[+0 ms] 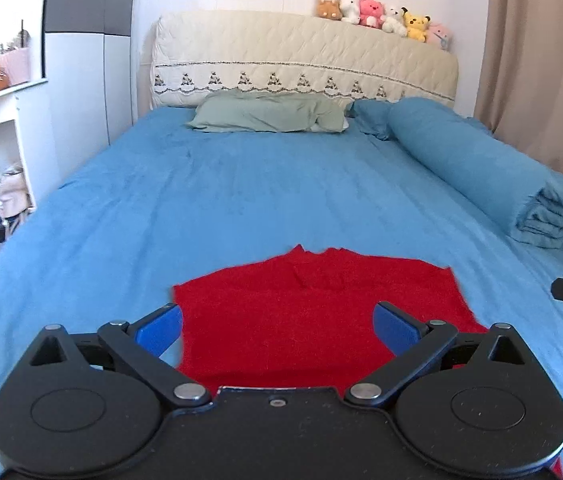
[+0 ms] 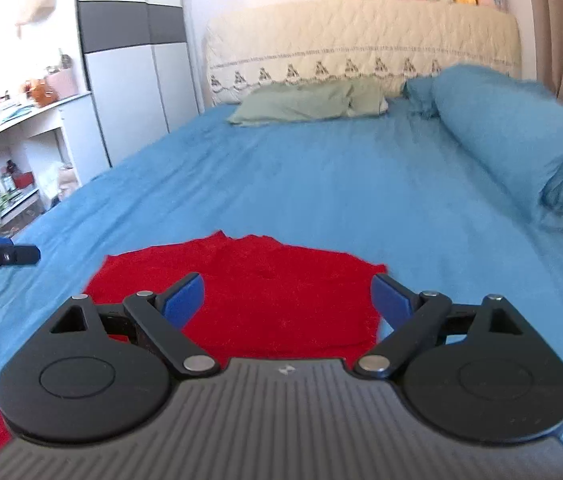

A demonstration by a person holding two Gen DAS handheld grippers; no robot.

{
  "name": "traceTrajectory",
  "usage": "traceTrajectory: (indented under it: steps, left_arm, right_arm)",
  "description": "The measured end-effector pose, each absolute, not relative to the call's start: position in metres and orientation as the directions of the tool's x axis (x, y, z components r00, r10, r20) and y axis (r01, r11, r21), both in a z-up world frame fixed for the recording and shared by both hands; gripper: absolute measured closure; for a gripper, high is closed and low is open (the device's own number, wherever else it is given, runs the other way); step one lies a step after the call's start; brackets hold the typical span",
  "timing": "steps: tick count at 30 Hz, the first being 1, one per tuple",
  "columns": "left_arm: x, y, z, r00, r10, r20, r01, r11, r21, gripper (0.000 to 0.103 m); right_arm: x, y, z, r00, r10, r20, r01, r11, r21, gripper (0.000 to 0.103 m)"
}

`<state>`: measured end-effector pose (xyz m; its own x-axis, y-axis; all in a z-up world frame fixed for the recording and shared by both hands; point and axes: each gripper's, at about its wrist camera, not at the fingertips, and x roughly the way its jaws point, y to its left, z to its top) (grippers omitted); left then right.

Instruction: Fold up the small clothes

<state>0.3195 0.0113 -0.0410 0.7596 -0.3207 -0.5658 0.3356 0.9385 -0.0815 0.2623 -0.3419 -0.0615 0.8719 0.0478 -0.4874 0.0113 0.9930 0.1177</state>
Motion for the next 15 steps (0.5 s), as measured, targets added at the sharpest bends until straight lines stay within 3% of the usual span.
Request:
traceTrajectory:
  steps: [6,11,15]
  left_arm:
    - [0.239,0.049,-0.043,0.729,-0.326,-0.603,0.335,0.937,-0.101,0.0]
    - [0.183,0.069,-0.078,0.67,-0.301,-0.679,0.355,0.933,-0.064,0.0]
    - [0.153,0.081,-0.117,0.599,-0.314,-0.737,0.345,0.931,-0.117,0.0]
  right_arm:
    - [0.169,-0.351,-0.029,0.852,0.082,-0.518,0.004,0.987,0.162,0.0]
    - [0.097,-0.354,-0.045,0.835,0.048,-0.548,0.04,0.988,0.147,0.0]
    - [0.052,-0.346,-0.075,0.804,0.038,-0.594,0.044,0.991,0.123,0.0]
